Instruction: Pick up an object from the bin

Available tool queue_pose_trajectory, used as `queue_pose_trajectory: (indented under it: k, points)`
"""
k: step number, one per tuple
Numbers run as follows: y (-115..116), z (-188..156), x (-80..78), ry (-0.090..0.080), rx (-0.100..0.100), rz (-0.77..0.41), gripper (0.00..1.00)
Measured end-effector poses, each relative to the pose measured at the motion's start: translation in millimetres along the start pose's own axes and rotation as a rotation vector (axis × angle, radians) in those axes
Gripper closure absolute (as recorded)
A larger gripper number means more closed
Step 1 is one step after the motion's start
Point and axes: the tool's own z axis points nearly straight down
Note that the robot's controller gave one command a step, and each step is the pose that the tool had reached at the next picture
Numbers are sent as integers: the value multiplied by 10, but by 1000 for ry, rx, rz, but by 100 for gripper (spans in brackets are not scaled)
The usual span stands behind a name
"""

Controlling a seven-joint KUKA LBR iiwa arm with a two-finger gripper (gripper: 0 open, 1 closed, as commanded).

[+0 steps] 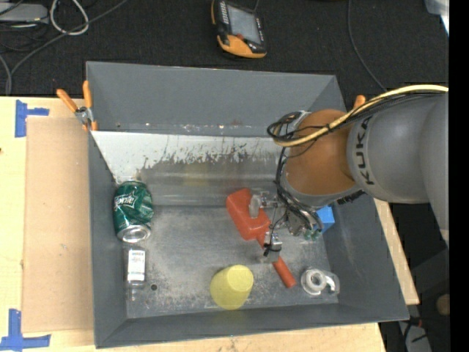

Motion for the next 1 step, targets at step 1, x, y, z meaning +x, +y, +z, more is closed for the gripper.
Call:
queue_pose_trajectory:
  k: [1]
  points:
    - [-18,-17,14,3,-3,52,0]
